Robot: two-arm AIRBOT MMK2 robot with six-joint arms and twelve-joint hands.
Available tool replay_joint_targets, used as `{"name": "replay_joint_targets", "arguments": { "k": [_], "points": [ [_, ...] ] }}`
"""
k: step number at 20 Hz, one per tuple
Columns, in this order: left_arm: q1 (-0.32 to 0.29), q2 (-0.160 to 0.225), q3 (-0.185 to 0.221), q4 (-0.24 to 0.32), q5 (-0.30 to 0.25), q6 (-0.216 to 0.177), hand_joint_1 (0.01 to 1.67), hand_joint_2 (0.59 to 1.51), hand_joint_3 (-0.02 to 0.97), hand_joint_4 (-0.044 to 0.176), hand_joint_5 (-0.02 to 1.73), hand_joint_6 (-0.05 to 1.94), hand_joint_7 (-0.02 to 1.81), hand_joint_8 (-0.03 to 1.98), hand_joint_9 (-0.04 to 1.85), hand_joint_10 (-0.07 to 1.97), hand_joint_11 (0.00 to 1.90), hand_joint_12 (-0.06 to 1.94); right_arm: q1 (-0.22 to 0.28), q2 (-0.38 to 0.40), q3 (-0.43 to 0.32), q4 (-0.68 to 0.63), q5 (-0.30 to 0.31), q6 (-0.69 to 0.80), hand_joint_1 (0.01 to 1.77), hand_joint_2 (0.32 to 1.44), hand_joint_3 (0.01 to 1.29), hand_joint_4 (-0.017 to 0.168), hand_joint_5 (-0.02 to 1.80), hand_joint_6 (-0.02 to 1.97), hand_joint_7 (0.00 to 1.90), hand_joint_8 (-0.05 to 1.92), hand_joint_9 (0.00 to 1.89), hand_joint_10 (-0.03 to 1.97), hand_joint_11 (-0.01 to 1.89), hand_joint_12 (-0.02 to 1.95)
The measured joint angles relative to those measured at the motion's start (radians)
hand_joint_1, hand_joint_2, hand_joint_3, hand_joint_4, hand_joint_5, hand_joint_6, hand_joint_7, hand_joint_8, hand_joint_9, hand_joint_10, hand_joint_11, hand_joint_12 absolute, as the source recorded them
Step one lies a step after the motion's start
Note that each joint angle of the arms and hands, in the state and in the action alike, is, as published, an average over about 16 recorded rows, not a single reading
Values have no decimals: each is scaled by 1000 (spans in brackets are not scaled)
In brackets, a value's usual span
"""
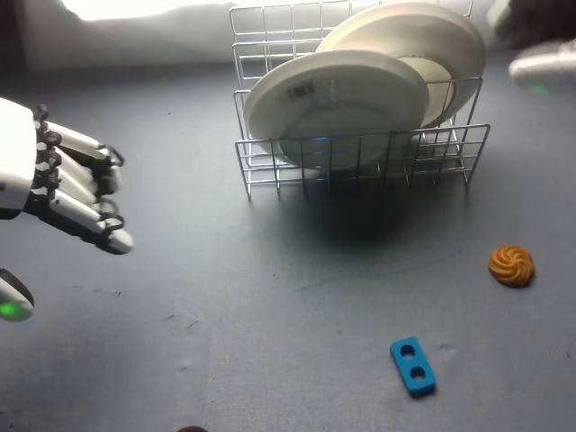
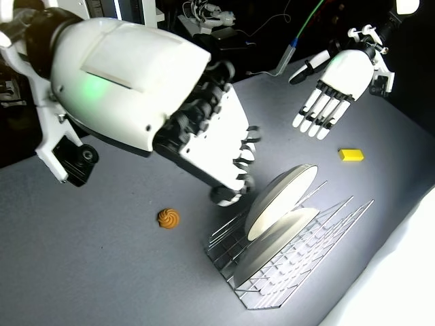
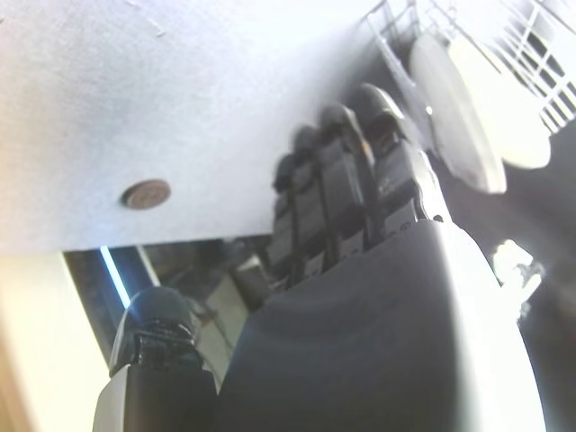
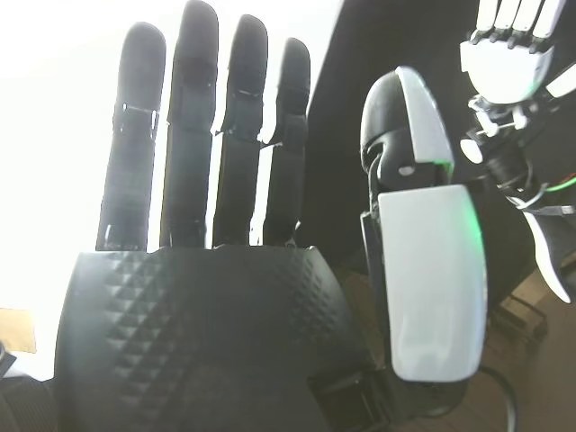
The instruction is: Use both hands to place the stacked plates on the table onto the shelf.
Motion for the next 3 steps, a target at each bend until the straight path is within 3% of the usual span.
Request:
{"name": "replay_joint_targets", "arguments": {
  "k": [3],
  "points": [
    [-3, 3, -7, 1, 1, 0, 30, 1182, 13, -3, 370, 13, 487, 13, 460, 74, 129, 709, -12, 24, -25, 0, 8, -15, 852, 1101, 11, 1, 943, 224, 1021, 124, 963, 210, 513, 1292]
  ]
}}
